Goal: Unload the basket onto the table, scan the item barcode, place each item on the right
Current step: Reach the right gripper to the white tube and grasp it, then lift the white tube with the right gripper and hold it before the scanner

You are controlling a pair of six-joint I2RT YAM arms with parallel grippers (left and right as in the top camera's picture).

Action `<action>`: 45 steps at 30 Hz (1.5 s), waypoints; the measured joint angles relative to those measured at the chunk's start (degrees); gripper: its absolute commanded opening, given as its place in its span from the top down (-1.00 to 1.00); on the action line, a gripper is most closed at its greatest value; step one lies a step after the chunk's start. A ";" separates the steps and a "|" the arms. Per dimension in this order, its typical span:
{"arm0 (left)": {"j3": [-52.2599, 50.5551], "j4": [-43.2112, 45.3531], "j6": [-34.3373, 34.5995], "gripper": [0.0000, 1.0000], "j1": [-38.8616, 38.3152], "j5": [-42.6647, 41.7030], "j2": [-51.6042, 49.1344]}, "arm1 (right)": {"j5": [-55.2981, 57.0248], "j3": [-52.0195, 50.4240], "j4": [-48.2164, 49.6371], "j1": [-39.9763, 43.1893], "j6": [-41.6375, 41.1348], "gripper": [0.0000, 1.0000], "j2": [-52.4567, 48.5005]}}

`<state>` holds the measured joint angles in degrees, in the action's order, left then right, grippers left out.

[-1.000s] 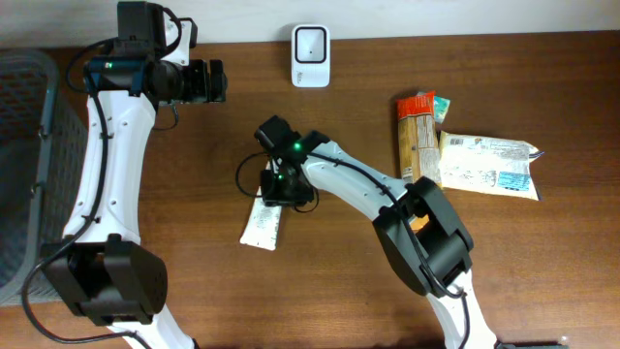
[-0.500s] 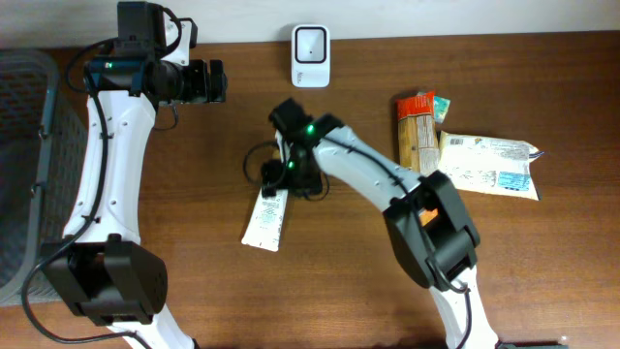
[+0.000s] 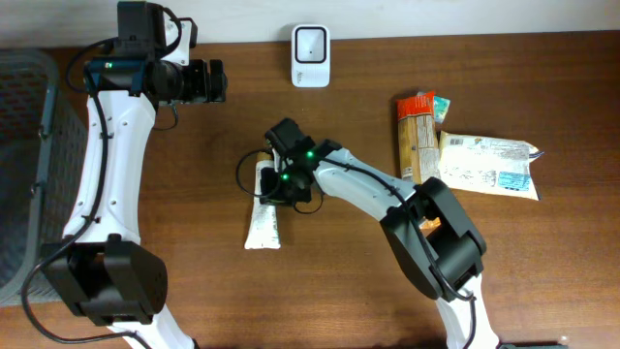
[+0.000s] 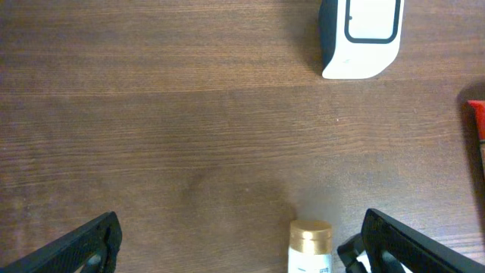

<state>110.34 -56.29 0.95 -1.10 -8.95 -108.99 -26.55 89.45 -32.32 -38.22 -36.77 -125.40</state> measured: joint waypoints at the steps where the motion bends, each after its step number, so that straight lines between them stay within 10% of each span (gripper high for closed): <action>1: 0.00 0.00 0.00 -0.98 0.00 0.00 -0.02 | -2.34 -0.07 -1.03 1.07 2.23 0.92 0.00; 12: 0.00 0.02 0.00 -0.98 0.00 0.00 0.00 | -20.02 -2.14 -10.60 19.12 27.08 0.92 25.46; 26: 0.00 0.02 0.00 -0.98 0.00 0.00 0.00 | -27.58 -2.14 -12.33 24.09 31.87 0.92 34.10; 32: 0.00 0.09 0.00 -0.98 0.00 0.04 0.00 | -0.42 14.82 -23.39 21.55 28.39 0.92 32.24; 36: 0.00 0.02 0.00 -0.98 0.00 0.00 0.00 | 34.64 25.29 -13.75 10.78 34.10 0.92 23.06; 45: 0.00 0.09 0.00 -0.98 0.00 0.04 0.00 | 72.61 25.24 33.18 6.91 83.36 0.92 -10.10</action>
<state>110.34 -56.21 0.95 -1.10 -8.91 -108.99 46.06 114.69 0.86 -31.31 46.59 -135.50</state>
